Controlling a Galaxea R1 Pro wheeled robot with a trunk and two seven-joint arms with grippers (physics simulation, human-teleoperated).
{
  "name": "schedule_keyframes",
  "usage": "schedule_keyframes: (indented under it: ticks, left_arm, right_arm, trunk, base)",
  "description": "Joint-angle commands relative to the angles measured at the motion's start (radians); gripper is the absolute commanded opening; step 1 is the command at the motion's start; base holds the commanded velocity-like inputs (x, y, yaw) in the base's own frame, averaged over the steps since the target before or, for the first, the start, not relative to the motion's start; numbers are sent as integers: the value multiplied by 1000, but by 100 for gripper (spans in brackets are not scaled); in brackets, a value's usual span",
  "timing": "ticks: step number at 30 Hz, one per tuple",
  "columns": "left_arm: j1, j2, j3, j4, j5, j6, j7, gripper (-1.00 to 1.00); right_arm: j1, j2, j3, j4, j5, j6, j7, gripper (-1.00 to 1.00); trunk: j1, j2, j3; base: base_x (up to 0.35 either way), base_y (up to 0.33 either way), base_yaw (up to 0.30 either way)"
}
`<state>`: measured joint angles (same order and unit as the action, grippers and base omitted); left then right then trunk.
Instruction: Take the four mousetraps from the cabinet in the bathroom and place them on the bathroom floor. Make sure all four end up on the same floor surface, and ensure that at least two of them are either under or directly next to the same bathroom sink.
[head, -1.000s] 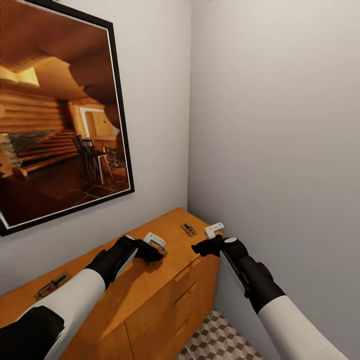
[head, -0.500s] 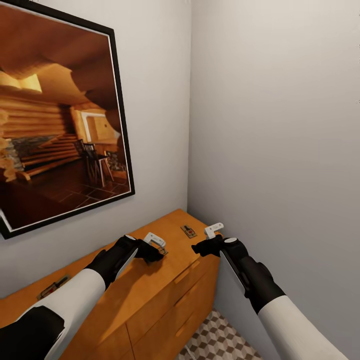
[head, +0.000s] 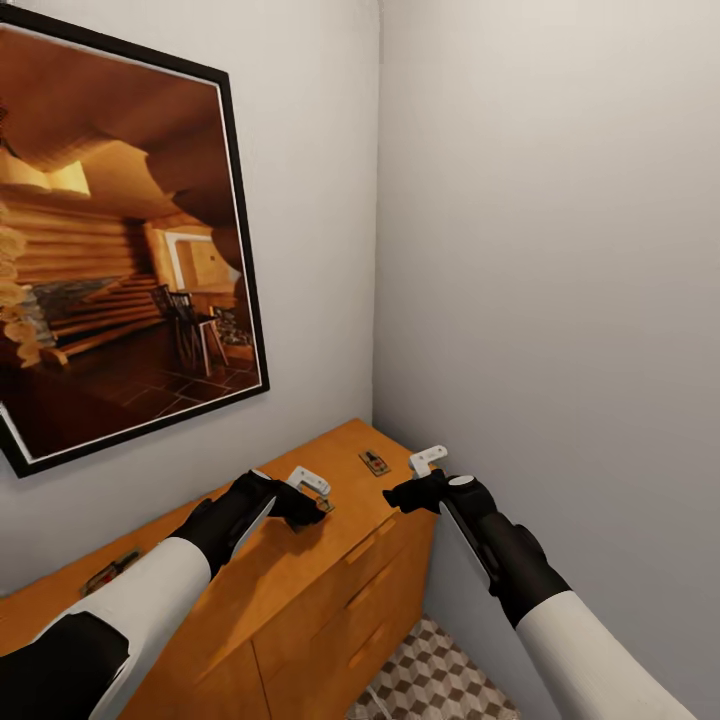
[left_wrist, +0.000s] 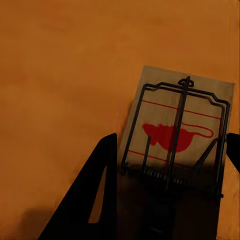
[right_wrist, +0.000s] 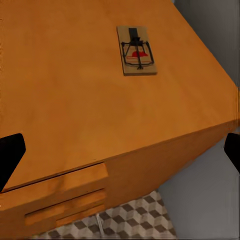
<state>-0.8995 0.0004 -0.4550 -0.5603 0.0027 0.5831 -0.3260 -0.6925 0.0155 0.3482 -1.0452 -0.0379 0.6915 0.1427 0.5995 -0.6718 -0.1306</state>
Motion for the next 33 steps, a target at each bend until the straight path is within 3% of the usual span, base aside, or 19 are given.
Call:
schedule_keyframes:
  ticks: [1,16,33]
  left_arm:
    - [-1,0,-1,-1,-1,5,-2,-100]
    - [-1,0,-1,-1,-3,6,-2,-100]
    - [-1,2,6,-4,-1,-1,-1,-100]
  right_arm:
    - [-1,0,0,-1,-4,5,0,100]
    - [-1,0,1,-1,-4,5,1,100]
    - [-1,0,-1,-2,-2,5,1,100]
  trunk:
    - [-4,6,1]
    - [-61,111,48]
    - [-61,111,48]
  base:
    - [-146,-137,0]
    - [-191,-184,0]
    - [-16,-15,0]
